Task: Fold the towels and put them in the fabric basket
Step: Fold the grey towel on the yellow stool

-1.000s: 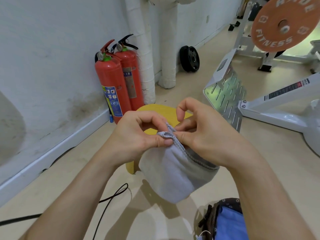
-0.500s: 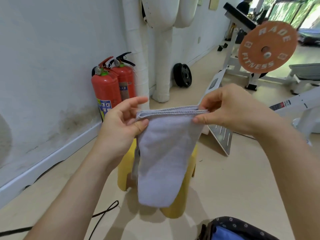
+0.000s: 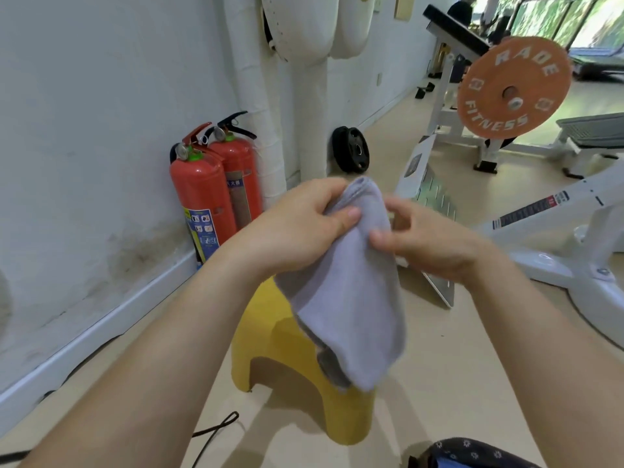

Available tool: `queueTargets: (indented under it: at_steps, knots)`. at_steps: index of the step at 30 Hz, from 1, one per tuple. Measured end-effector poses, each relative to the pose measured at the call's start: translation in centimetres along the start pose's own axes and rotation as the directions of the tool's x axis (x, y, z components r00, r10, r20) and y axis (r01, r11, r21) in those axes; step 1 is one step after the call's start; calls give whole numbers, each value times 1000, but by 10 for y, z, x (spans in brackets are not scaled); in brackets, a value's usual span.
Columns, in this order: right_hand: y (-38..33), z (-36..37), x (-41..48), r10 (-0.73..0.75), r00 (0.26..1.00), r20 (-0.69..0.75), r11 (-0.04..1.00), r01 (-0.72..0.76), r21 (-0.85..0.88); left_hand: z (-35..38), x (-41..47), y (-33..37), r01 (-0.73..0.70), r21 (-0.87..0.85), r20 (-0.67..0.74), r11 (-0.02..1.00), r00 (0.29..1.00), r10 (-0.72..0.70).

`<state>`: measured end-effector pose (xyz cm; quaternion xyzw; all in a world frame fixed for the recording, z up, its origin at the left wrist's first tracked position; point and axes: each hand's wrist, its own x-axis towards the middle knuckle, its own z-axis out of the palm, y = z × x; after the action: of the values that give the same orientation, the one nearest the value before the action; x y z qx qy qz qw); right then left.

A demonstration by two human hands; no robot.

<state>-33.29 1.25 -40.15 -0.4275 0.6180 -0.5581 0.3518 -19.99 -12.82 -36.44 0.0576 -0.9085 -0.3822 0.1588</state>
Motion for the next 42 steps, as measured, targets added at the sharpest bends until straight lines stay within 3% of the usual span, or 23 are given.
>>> queueTargets:
  at_steps: [5,8,10,12,15,17,20,22,25,26,28,30,32,34,38,42]
  knots:
    - [78,4,-9,259,950,174,961,-272,53,-15,22,21,-133,32,17,991,991,132]
    - [99,-11,-17,352,908,226,919,-381,99,-35,30,2,-113,-12,8,994,994,113]
    - [99,-31,-25,395,893,214,902,-422,94,-47,32,-28,-44,-100,-77,994,996,36]
    - [94,-52,-29,414,901,131,899,-427,95,-52,31,-75,87,-204,-197,975,972,-128]
    - [102,-68,-16,408,894,-185,911,-385,148,-32,23,-162,347,-266,-249,899,876,-412]
    - [121,-60,-2,451,800,-396,891,-379,249,-8,10,-212,531,-289,-187,796,785,-591]
    - [156,-32,3,629,646,-433,777,-499,383,15,-4,-250,624,-463,-148,629,646,-749]
    - [166,-19,-3,677,586,-445,736,-533,418,18,-5,-255,587,-460,-213,666,655,-725]
    - [166,-5,-12,573,572,-588,818,-449,360,17,-5,-248,430,-39,-402,902,820,-408]
    - [165,1,-17,486,594,-641,867,-417,271,17,-7,-240,346,46,-349,937,885,-309]
    - [163,12,-27,268,699,-663,916,-397,-49,20,-13,-220,220,186,-38,958,976,-216]
    - [164,20,-33,106,806,-583,864,-365,-346,21,-18,-214,77,411,235,908,954,-188]
    - [167,21,-33,27,847,-531,825,-319,-468,20,-21,-217,-8,516,263,857,953,-149]
    - [170,21,-31,-43,861,-506,766,-297,-570,23,-23,-217,-19,557,189,830,976,-105]
    - [175,25,-32,-217,771,-598,699,-305,-647,27,-26,-218,-5,587,67,810,997,-42]
    - [167,23,-28,-382,693,-611,657,-262,-707,22,-28,-219,-44,658,182,752,978,-102]
